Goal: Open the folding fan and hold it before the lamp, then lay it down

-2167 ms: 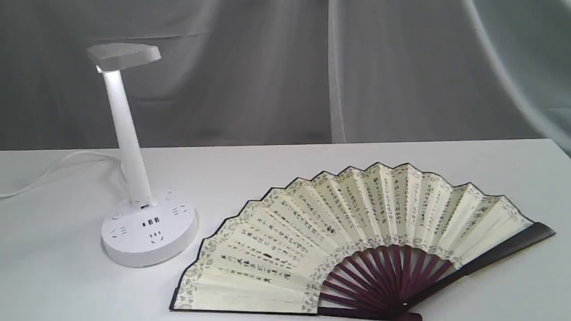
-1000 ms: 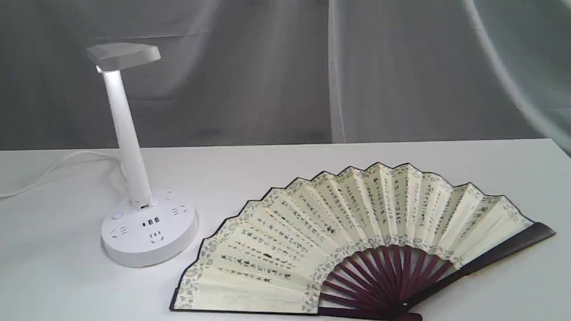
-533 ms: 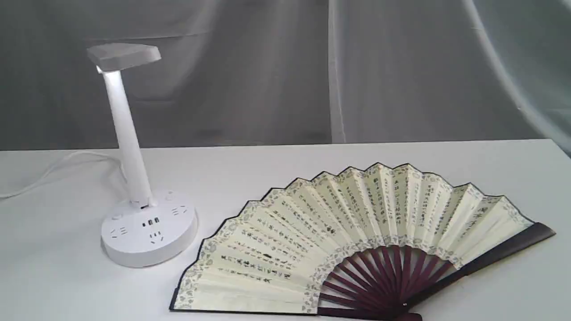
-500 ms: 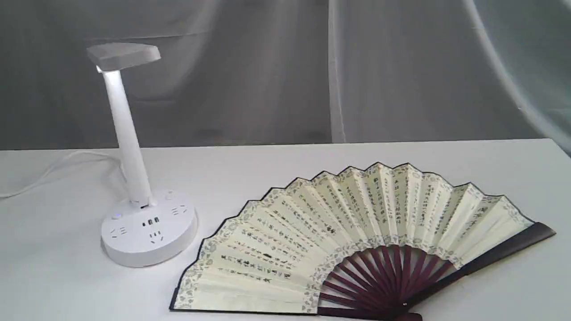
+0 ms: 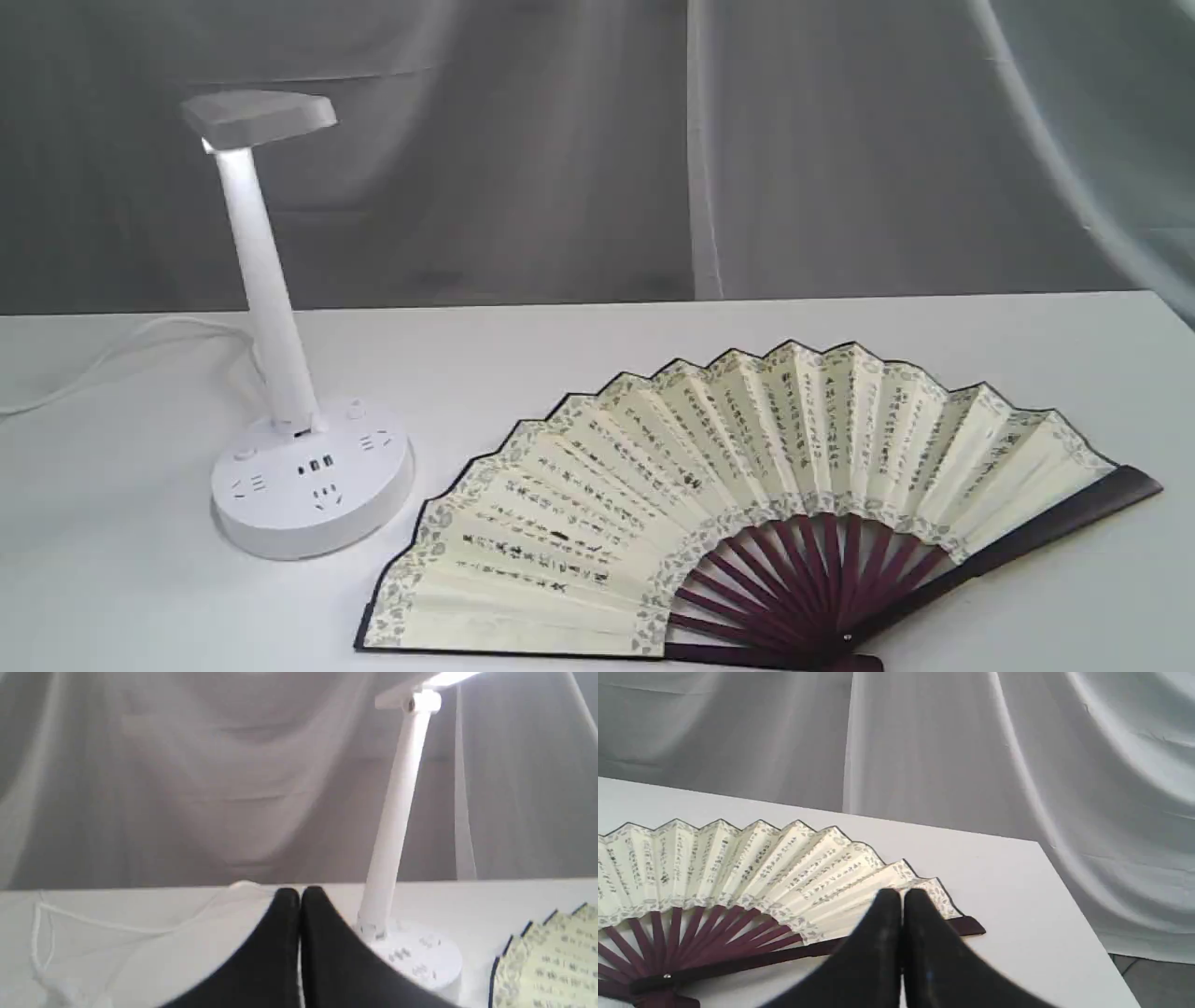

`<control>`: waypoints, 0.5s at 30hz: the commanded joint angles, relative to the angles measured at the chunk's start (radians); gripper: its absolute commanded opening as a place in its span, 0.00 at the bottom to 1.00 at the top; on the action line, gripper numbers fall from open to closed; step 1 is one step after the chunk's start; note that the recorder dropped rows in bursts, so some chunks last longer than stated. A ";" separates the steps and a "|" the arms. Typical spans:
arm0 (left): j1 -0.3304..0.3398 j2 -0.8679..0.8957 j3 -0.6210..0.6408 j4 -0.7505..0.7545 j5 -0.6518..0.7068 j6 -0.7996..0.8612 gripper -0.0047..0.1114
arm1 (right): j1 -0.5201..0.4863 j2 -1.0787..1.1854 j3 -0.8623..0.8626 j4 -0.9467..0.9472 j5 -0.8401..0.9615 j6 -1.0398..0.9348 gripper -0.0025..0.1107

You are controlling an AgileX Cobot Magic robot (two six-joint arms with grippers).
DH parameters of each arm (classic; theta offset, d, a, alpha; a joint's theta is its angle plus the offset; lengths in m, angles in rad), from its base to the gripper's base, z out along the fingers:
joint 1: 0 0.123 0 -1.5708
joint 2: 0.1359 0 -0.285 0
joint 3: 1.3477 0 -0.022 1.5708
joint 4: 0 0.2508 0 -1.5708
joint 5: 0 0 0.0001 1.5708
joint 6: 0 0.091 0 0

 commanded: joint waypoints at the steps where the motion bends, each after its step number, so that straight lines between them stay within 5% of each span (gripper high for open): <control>1: -0.005 -0.003 0.005 0.004 0.138 -0.003 0.04 | 0.002 -0.004 0.004 -0.009 0.015 -0.003 0.02; 15: -0.005 -0.003 0.005 -0.003 0.183 -0.007 0.04 | 0.002 -0.004 0.004 -0.002 0.057 -0.003 0.02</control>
